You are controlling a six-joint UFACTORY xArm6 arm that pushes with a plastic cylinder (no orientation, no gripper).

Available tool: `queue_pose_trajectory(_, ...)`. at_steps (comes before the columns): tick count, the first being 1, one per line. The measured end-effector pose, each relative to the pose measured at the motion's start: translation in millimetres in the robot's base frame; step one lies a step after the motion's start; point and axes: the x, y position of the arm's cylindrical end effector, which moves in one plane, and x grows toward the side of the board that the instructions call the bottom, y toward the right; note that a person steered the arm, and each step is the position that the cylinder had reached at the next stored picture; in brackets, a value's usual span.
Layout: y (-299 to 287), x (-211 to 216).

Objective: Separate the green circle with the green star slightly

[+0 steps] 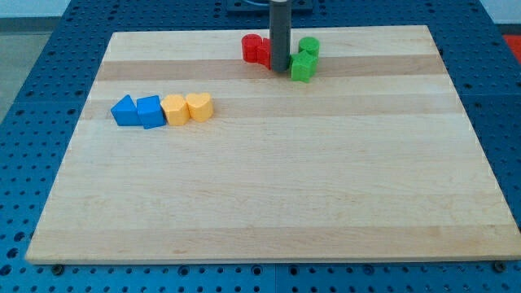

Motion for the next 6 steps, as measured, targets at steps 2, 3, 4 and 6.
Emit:
queue_pose_trajectory(2, 7, -21)
queue_pose_trajectory(3, 23, -24)
queue_pose_trajectory(4, 37, -33)
queue_pose_trajectory(6, 38, -45)
